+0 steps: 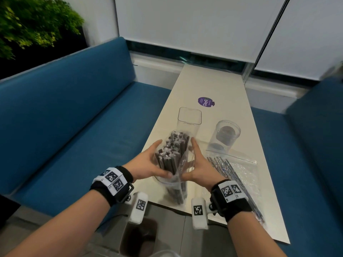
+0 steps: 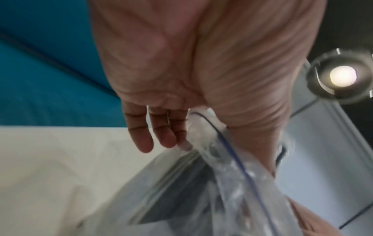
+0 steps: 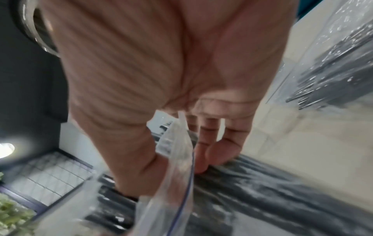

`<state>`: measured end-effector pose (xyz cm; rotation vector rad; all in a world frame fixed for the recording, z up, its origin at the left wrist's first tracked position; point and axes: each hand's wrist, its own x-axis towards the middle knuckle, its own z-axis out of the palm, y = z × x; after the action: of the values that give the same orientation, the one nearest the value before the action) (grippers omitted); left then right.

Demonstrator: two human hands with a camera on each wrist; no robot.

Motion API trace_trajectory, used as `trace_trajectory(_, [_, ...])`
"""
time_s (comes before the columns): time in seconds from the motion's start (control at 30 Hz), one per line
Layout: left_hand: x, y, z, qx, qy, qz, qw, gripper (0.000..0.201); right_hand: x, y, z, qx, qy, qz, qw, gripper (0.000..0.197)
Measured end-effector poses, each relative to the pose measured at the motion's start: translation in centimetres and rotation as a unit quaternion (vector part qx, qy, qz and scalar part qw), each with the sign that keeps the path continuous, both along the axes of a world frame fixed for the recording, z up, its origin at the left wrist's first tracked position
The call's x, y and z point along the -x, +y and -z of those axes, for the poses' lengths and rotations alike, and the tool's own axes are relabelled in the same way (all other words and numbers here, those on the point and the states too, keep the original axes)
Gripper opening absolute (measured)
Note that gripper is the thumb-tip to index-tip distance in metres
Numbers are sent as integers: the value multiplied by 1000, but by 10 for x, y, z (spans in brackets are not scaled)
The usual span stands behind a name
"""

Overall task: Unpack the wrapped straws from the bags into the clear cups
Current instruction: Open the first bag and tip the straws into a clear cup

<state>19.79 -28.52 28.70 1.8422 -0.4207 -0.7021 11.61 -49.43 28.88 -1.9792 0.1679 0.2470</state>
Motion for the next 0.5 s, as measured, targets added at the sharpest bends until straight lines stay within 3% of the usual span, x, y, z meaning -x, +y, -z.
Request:
trace_trajectory(0.17, [2,3,10,60,22,2,998,93,0,4,7,21,-25,7,999,140])
trace_trajectory(0.23, [-2,6,8,51,-10,17,998,98,-2,0,10,7,-65,18,998,136])
trace_trajectory(0.4, [-8,4,8,28,-82,81,993,135,-4,-2,10,-8,-105,-9,994,123])
trace_trajectory(0.5, [-7,5,12,32,-65,68,995,113,-4,-2,15,9,-85,-3,996,118])
